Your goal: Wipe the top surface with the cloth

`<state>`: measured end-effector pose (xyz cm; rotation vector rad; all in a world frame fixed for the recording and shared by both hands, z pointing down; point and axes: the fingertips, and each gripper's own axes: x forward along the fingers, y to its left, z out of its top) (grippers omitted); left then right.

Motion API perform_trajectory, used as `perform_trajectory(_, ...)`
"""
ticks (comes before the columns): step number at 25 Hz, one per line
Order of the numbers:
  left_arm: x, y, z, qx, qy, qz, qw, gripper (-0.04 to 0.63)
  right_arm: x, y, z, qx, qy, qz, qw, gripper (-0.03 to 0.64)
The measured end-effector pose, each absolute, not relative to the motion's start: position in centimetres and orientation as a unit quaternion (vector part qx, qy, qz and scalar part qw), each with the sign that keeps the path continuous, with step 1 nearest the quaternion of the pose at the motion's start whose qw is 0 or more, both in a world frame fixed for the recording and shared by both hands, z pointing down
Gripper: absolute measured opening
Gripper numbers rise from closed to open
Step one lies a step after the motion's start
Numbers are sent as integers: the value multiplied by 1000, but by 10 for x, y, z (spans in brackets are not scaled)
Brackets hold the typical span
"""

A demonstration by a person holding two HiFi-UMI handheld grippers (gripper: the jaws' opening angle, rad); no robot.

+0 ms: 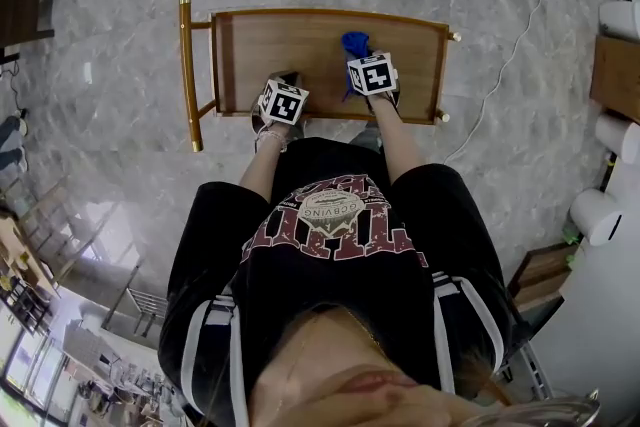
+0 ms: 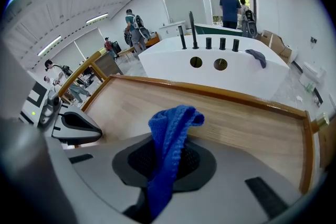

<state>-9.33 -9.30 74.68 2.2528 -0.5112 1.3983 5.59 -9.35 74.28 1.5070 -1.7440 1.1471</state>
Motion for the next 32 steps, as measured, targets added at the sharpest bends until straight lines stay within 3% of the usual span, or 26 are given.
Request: perform_trajectory(32, -169, -110, 748, 802, -197, 516, 226, 48, -36, -138, 742, 515, -687, 431, 278, 55)
